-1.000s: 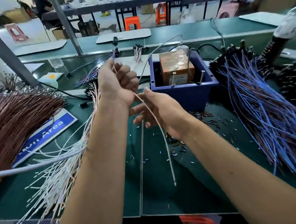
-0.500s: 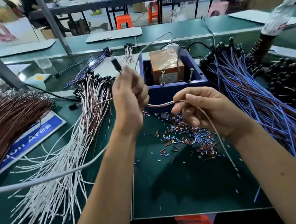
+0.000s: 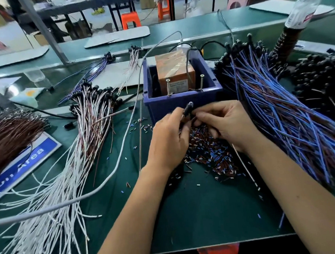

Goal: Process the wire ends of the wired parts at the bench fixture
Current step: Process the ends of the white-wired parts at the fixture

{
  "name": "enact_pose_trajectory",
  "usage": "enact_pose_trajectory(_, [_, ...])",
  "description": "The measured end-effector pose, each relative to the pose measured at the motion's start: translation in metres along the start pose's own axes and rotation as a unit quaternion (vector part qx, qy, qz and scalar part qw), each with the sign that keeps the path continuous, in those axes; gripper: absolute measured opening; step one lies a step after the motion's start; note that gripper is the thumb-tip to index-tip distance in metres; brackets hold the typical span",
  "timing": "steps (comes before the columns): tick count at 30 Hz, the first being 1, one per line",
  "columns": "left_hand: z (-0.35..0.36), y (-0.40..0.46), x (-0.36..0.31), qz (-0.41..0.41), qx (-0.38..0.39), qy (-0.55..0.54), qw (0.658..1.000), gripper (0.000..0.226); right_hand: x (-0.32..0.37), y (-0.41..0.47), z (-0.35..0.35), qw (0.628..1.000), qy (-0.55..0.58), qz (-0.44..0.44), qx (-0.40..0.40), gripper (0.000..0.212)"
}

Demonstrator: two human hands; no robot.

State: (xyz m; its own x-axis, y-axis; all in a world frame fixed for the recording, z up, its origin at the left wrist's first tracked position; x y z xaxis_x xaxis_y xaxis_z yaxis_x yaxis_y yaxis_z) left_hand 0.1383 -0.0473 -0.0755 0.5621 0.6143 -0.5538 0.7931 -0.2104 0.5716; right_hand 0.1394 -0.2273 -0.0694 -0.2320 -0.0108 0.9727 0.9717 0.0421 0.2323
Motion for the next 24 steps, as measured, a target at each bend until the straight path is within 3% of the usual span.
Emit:
enact_pose_trajectory(10, [0.003,-0.001,0.017,-0.091,0.060,-0.118,0.987,0.010,-0.006,-0.004,0.003,0.997,-0.050,0.013,-0.065,0.008])
enact_pose_trajectory(15, [0.004,0.000,0.014,-0.141,0.089,-0.183,0.969,0.014,-0.006,-0.004,0.003,0.996,0.017,0.058,-0.069,0.007])
enact_pose_trajectory(24, [0.002,0.003,0.017,-0.157,0.114,-0.214,0.957,0.018,-0.005,-0.004,0.006,0.988,0.071,0.077,-0.115,0.006])
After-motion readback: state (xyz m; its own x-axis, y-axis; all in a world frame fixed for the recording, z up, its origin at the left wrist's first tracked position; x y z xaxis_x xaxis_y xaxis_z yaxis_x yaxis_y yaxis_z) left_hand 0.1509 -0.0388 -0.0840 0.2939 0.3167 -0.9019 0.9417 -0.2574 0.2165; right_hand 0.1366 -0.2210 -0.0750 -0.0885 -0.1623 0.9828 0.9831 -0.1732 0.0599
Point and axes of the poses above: each hand's wrist, its own y-axis towards the middle knuckle, its own z-axis out of the palm, x = y × z, the point moved 1 cm from there along y, towards the middle knuckle, and after that the axes turned 4 degrees about -z, right-handed, at the moved point
